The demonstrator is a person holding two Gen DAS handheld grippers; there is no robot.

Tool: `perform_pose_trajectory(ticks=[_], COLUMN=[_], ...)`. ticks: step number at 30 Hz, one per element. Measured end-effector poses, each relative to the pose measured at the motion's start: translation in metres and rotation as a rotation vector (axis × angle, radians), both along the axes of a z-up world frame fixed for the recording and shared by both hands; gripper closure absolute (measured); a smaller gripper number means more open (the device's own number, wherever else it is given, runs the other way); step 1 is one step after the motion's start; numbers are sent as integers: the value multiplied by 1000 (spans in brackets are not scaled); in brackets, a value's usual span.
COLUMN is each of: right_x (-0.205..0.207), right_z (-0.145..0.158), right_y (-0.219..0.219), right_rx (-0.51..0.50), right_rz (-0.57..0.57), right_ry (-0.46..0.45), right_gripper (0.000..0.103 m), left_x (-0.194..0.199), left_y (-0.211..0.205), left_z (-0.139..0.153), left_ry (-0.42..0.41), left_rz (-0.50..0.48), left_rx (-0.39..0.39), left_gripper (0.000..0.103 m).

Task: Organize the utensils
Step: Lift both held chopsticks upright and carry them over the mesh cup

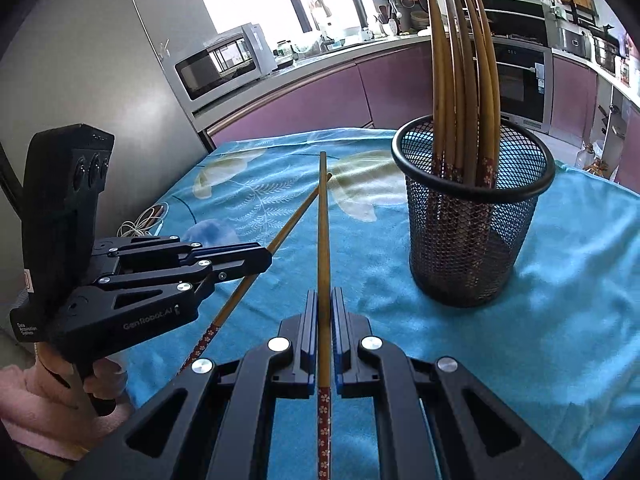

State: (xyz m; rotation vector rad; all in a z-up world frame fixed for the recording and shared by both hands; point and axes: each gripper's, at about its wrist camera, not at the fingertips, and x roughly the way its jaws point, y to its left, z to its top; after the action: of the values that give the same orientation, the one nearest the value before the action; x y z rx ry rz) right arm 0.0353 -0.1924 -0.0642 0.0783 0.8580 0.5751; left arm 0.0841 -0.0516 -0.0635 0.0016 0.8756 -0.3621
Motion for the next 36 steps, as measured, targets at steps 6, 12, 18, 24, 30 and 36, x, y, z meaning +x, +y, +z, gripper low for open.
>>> perform_pose_trajectory(ticks=[6,12,18,24,30,36], right_x=[-6,-9,-12,-15,-17,-16], right_z=[6,12,18,26,36,46], right_y=[-3,-6,-12,-18,-27,-37], right_rx=[12,28,43,59,78,103], right_rz=[-1,-10,-21,-33,-56,-75], right_ry=[-21,-43,-61,-86,-112,-138], right_gripper=[97,97,97,97,97,97], left_x=[-4,-8,-11,-15,-20,-22], left_y=[-2,-2,-1,0,0,3], left_z=[5,12,20,28,42,58], left_ry=[-13,-35,-54,-70,-90,-104], left_rz=[-6,-5,-6,-20,-50,-80], left_rx=[-9,-12,-28,-54,-102,-173], left_gripper=[95,95,95,95,95,96])
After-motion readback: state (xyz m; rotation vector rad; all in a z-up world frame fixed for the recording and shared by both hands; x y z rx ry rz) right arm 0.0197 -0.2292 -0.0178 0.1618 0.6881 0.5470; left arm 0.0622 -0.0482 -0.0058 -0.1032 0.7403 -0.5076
